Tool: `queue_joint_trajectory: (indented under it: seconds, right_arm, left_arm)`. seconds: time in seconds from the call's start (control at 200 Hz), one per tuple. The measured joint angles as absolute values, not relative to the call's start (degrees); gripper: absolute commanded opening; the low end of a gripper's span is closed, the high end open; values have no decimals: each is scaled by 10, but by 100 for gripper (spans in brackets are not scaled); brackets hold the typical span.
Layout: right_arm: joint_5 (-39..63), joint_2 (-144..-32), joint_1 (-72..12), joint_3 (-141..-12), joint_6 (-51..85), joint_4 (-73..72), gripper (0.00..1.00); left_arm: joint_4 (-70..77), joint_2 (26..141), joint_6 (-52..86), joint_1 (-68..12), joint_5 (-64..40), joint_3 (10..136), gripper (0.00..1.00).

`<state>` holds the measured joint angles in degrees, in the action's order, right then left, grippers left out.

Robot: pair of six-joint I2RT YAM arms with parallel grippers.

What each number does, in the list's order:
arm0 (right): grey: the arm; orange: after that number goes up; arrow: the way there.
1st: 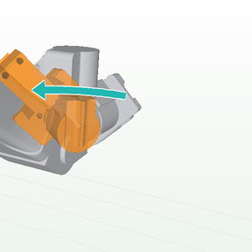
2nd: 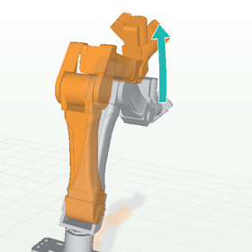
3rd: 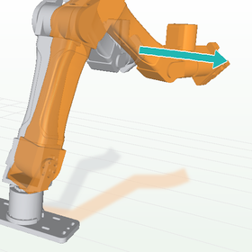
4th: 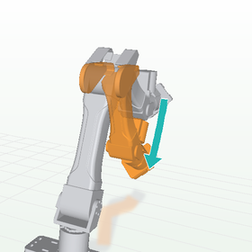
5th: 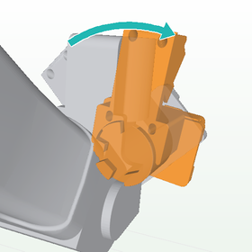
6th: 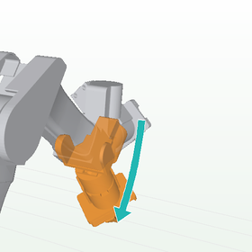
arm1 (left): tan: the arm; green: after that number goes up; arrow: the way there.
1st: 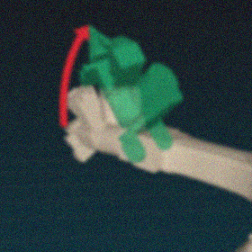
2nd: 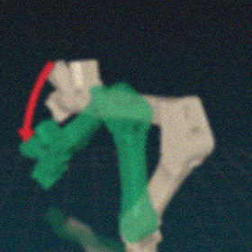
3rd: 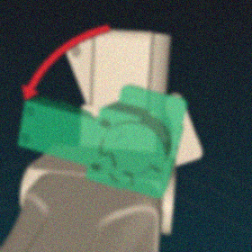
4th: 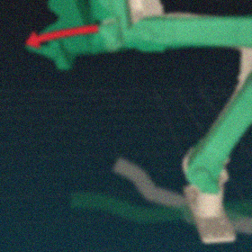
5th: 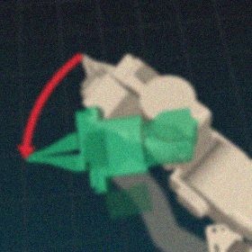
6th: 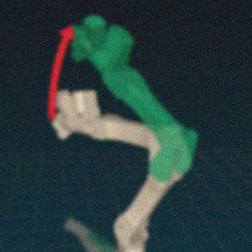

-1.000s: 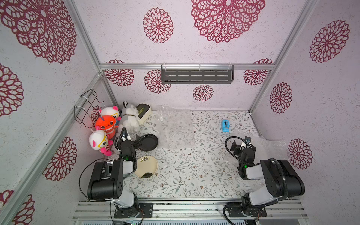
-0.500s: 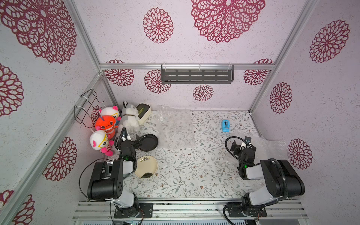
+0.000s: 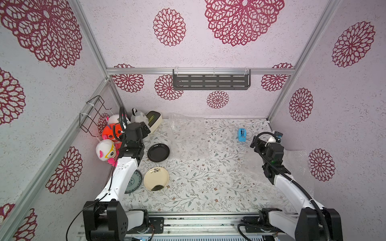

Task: Wrap dinner plates in bubble wrap
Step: Move the bubble wrap to the center of the board.

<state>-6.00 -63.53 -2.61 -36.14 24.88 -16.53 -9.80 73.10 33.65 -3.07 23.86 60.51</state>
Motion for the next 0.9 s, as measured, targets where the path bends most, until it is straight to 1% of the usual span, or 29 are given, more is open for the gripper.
queue_joint_trajectory:
  seconds: [0.09, 0.205, 0.345, 0.445, 0.53, 0.58, 0.64, 0.776, 0.841, 0.901]
  right_arm:
    - [11, -656, -36, -388, 321, -80, 99]
    - [38, -699, -51, -399, 352, 31, 99]
    - [64, -751, -76, -412, 350, 107, 99]
    - [74, -783, -103, -436, 352, 114, 99]
    - [83, -809, -128, -463, 350, 103, 96]
    - [93, -828, -142, -485, 346, 94, 92]
    - [105, -863, -164, -519, 336, 80, 92]
    - [107, -946, -221, -601, 315, 61, 91]
    - [94, -995, -254, -652, 306, 66, 90]
    - [65, -1047, -283, -705, 304, 79, 89]
  left_arm:
    - [-196, 733, 411, -74, 213, 620, 98]
    - [-303, 759, 474, -130, 182, 618, 98]
    - [-339, 816, 494, -180, 113, 607, 98]
    - [-358, 908, 487, -199, 69, 652, 98]
    - [-377, 1013, 470, -217, 46, 746, 98]
    - [-376, 1058, 461, -227, 42, 796, 98]
    - [-372, 1103, 454, -240, 41, 848, 98]
    - [-370, 1172, 447, -249, 43, 924, 98]
    - [-367, 1176, 446, -245, 45, 914, 98]
    - [-365, 1157, 446, -241, 53, 885, 98]
